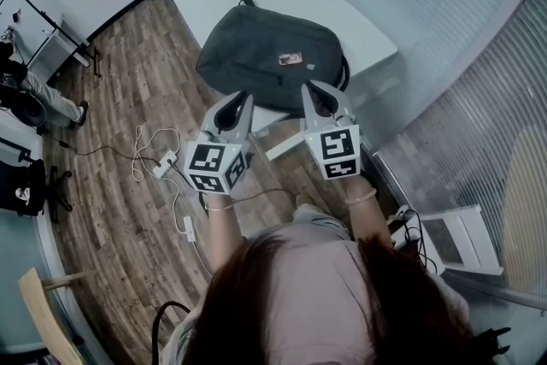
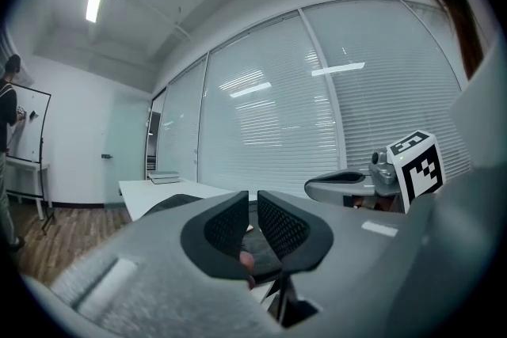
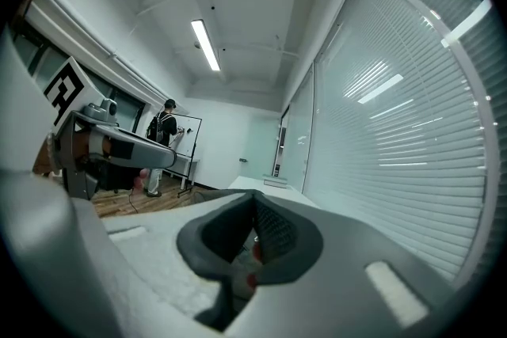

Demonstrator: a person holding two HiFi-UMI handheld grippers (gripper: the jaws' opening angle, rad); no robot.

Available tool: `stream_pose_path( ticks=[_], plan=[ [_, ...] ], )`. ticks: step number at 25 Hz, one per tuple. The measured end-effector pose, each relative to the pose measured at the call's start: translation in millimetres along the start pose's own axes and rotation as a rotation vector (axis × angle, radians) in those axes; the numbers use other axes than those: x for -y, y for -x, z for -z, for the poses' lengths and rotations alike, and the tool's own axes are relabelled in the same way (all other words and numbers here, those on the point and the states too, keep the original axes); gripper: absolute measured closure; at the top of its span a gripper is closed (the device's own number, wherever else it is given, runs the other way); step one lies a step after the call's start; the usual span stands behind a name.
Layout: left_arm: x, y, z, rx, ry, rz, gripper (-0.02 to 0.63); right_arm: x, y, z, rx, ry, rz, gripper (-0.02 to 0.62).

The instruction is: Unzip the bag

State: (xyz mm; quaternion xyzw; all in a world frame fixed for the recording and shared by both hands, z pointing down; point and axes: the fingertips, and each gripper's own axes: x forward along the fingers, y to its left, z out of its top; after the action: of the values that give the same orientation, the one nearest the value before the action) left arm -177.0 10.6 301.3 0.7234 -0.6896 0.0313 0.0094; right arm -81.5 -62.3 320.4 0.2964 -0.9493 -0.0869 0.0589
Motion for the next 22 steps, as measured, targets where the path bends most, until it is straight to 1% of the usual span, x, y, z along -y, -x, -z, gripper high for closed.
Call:
stream_pose_path(
  ticks=[5, 12, 22],
  plan=[
    [-3.7, -10.3, 3.1, -0.005, 0.013, -0.007, 0.563, 5.6, -8.0, 7.4, -0.013, 0.0, -0.011, 0.592],
    [-2.9, -30.8, 11.1, -0.03, 0.012, -0.014, 0.563, 17.3, -21.6, 19.8, -0.035, -0.008, -0.03, 0.592],
    [-5.6, -63.3, 18.3, -0.032, 0.027, -0.034, 0.563, 32.7, -40.4, 43.5, -0.072, -0.008, -0.081, 0.592]
  ],
)
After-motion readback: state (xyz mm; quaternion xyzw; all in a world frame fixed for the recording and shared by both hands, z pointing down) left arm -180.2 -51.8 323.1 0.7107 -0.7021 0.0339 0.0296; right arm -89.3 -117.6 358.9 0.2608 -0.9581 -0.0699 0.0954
